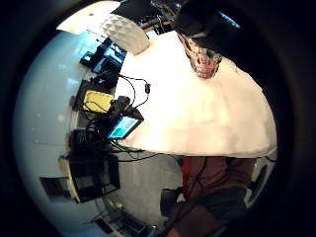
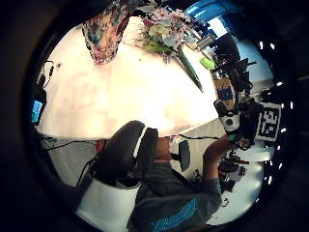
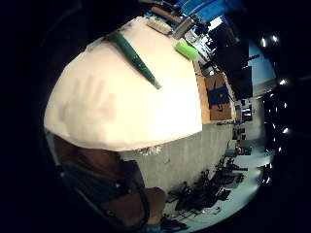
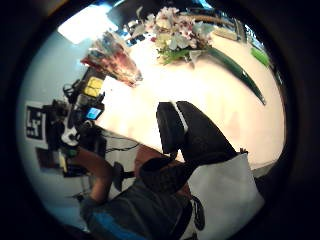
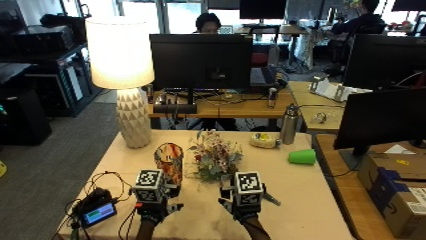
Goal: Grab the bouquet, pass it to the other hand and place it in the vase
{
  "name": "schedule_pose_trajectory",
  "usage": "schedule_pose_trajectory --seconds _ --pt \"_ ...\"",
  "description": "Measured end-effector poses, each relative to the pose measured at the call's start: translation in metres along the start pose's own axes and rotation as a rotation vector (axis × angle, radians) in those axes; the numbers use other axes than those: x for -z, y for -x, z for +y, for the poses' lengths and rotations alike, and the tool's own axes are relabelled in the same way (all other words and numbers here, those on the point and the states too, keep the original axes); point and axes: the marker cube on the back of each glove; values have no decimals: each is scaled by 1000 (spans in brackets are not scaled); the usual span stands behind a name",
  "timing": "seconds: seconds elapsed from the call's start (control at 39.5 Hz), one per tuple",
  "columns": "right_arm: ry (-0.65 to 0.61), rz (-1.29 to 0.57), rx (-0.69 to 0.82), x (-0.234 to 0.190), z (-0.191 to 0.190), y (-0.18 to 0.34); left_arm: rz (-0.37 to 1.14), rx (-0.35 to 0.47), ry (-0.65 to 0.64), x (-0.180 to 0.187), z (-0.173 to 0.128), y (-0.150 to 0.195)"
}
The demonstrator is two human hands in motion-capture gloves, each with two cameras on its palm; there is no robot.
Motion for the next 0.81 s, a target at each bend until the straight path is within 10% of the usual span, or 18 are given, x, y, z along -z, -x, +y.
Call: schedule_pose_trajectory --seconds 0.81 --pt "-11 -39 27 0 -2 6 9 14 42 -1 2 4"
